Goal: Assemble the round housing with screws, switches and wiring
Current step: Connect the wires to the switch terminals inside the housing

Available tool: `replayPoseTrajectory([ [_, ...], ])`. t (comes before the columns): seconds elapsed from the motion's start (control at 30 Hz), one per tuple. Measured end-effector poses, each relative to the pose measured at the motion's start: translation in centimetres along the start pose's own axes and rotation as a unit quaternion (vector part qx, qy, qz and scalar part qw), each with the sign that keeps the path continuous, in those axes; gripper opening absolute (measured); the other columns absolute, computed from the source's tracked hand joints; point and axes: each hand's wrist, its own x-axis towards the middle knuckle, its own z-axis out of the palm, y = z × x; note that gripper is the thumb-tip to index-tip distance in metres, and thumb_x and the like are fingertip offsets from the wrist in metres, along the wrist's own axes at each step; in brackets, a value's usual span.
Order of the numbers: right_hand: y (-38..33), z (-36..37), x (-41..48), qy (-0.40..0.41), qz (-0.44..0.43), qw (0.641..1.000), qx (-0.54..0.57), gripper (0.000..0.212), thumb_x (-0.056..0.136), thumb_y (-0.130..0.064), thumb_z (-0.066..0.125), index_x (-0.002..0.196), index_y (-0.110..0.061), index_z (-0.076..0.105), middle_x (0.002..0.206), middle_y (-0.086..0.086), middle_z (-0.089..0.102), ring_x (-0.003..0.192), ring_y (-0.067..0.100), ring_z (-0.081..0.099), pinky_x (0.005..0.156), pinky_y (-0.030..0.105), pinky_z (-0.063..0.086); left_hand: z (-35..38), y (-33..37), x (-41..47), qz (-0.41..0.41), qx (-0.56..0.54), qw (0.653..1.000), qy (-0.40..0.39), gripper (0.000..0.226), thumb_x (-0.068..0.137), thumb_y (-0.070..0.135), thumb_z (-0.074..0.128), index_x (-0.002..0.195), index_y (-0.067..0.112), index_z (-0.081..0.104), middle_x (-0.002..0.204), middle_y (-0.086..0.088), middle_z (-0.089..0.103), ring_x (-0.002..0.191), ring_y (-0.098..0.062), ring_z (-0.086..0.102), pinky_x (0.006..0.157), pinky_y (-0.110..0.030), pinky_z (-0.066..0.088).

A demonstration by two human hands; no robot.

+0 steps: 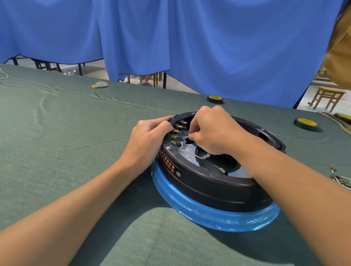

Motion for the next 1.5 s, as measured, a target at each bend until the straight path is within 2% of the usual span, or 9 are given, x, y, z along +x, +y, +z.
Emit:
replayPoseTrajectory([
  [0.13,-0.2,0.2,0.0,0.017,0.001,1.000,-0.017,0.006,0.088,-0.015,0.065,0.093,-0.017,0.068,0.099,0.011,0.063,0.093,0.031,0.057,0.079,0.041,0.052,-0.2,-0.3,0.2,0.006,0.006,1.000,0.001,0.026,0.072,0.034,0.052,0.076,0.045,0.076,0.094,-0.021,0.073,0.086,-0.028,0.066,0.090,-0.062,0.048],
  [0.27,-0.6,-0.1,-0.7,0.026,-0.017,0.997,-0.071,0.014,0.092,-0.023,0.059,0.103,-0.017,0.064,0.096,0.008,0.058,0.091,0.029,0.055,0.071,0.035,0.044,-0.3,0.1,0.1,-0.004,0.018,1.000,-0.012,0.031,0.074,0.032,0.051,0.077,0.053,0.074,0.097,-0.019,0.072,0.090,-0.031,0.068,0.090,-0.060,0.048],
  [0.4,0.0,-2.0,-2.4,0.061,-0.040,0.994,-0.082,0.017,0.092,-0.027,0.055,0.093,-0.018,0.070,0.089,0.005,0.066,0.083,0.027,0.059,0.067,0.032,0.042,-0.3,0.6,-0.2,-0.008,0.028,1.000,0.009,0.050,0.073,0.030,0.051,0.119,0.022,0.070,0.109,0.003,0.073,0.104,-0.012,0.066,0.099,-0.038,0.050],
  [0.6,6.0,-4.0,-8.9,0.168,-0.020,0.985,-0.022,0.022,0.093,-0.026,0.057,0.085,-0.016,0.075,0.085,0.004,0.066,0.085,0.025,0.056,0.080,0.041,0.047,0.9,3.9,-2.9,0.202,0.250,0.946,-0.051,0.039,0.086,0.034,0.048,0.113,0.022,0.072,0.115,0.016,0.065,0.112,0.011,0.051,0.107,-0.020,0.029],
  [0.77,11.9,-4.8,-14.0,0.233,0.028,0.972,-0.002,0.023,0.091,-0.022,0.062,0.078,-0.008,0.075,0.079,0.007,0.069,0.077,0.025,0.061,0.072,0.039,0.047,5.2,8.1,-4.5,0.290,0.462,0.827,-0.138,0.046,0.086,0.047,0.036,0.097,0.027,0.075,0.092,0.005,0.075,0.095,-0.019,0.066,0.088,-0.035,0.046],
  [0.93,17.1,-4.3,-16.0,0.144,0.094,0.982,-0.072,0.022,0.093,-0.026,0.059,0.089,-0.011,0.075,0.089,0.009,0.069,0.088,0.029,0.061,0.079,0.035,0.044,12.6,9.8,-4.4,0.305,0.562,0.753,-0.156,0.044,0.096,0.052,0.031,0.101,0.025,0.066,0.109,0.008,0.064,0.110,-0.019,0.054,0.089,-0.035,0.039],
  [1.07,19.1,-4.4,-17.0,0.117,0.131,0.984,-0.039,0.016,0.091,-0.023,0.062,0.089,-0.015,0.075,0.093,0.004,0.071,0.086,0.022,0.059,0.072,0.026,0.034,15.3,9.0,-3.7,0.250,0.568,0.743,-0.251,0.057,0.097,0.057,0.035,0.140,0.023,0.047,0.157,0.002,0.030,0.144,-0.015,0.023,0.111,-0.038,0.021],
  [1.17,19.8,-5.3,-17.2,0.129,0.139,0.982,-0.025,0.014,0.089,-0.016,0.062,0.091,-0.017,0.076,0.093,0.002,0.072,0.083,0.017,0.057,0.071,0.024,0.032,15.5,8.5,-3.2,0.202,0.576,0.724,-0.321,0.064,0.093,0.061,0.044,0.146,0.025,0.040,0.163,0.005,0.011,0.148,-0.010,0.006,0.116,-0.038,0.012],
  [1.5,20.7,-5.2,-18.0,0.042,0.196,0.980,-0.017,0.027,0.087,-0.008,0.062,0.104,-0.025,0.074,0.107,0.000,0.071,0.097,0.020,0.060,0.086,0.031,0.049,15.8,8.4,-3.0,0.188,0.556,0.737,-0.335,0.062,0.092,0.061,0.046,0.145,0.029,0.041,0.161,0.012,0.019,0.148,-0.006,0.005,0.116,-0.041,0.011],
])
